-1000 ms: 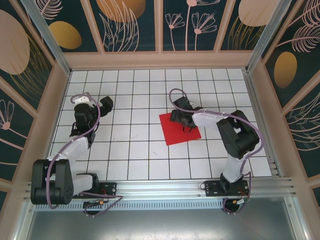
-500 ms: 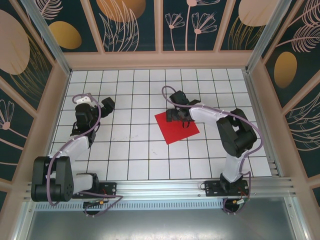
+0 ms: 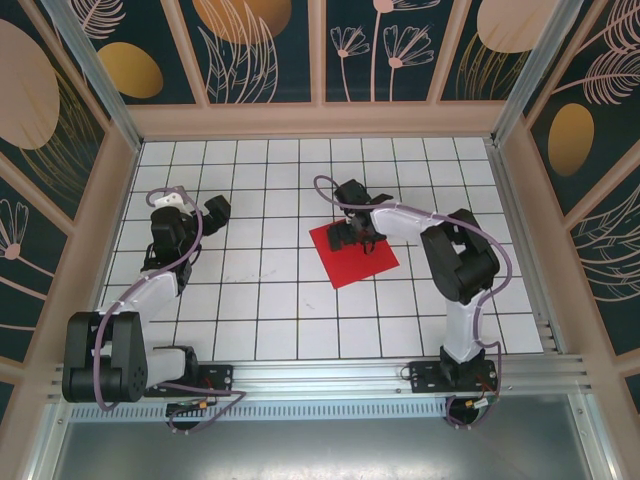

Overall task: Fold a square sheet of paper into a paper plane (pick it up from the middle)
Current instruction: Move the square sheet of paper to the center of the table, then first fold in half a square sheet of paper at the center of the table.

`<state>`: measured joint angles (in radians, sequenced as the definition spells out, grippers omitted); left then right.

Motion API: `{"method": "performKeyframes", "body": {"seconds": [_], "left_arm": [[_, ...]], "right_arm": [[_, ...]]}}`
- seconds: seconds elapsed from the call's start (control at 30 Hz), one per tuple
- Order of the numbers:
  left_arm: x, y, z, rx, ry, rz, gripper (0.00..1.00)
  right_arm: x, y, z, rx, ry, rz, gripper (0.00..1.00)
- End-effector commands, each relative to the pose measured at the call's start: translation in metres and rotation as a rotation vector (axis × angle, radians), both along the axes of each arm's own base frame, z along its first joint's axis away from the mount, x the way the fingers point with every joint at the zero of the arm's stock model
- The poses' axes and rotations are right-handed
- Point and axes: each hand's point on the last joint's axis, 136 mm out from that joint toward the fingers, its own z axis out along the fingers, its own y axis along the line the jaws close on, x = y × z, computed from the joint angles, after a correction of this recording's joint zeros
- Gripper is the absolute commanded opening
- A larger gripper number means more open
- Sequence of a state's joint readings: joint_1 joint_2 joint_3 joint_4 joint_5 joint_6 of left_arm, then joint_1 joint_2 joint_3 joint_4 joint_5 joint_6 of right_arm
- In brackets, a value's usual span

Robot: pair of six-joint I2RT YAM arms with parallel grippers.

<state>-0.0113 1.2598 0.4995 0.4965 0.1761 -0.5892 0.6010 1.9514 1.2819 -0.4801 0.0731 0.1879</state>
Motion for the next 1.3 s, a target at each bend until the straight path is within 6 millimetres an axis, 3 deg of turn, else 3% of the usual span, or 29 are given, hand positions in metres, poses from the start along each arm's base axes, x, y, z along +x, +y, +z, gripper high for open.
{"method": "performKeyframes", "body": {"seconds": [0.0, 0.43, 0.7, 0.83, 0.93, 1.1, 1.27], "left_arm": [[0.002, 0.001, -0.002, -0.011, 0.003, 0.0, 0.98], [0.002, 0.0, -0.007, -0.01, 0.016, -0.005, 0.98], [0.001, 0.001, -0.009, -0.011, 0.021, -0.004, 0.99], [0.001, 0.0, -0.01, -0.011, 0.025, -0.005, 0.98], [0.0, 0.001, -0.012, -0.011, 0.028, -0.004, 0.99], [0.0, 0.001, -0.014, -0.012, 0.034, -0.004, 0.99], [0.0, 0.001, -0.015, -0.009, 0.036, -0.002, 0.99]], "right_arm": [[-0.003, -0.005, -0.006, -0.028, 0.037, 0.01, 0.97], [-0.034, -0.034, -0.054, -0.098, 0.164, -0.032, 0.91], [-0.036, -0.043, -0.063, -0.146, 0.167, -0.049, 0.82], [-0.031, -0.042, -0.056, -0.149, 0.145, -0.056, 0.8], [-0.022, -0.034, -0.038, -0.115, 0.108, -0.053, 0.79], [-0.008, -0.02, -0.004, -0.084, 0.04, -0.05, 0.9], [-0.015, -0.009, 0.004, -0.038, 0.057, -0.021, 0.98]]}}
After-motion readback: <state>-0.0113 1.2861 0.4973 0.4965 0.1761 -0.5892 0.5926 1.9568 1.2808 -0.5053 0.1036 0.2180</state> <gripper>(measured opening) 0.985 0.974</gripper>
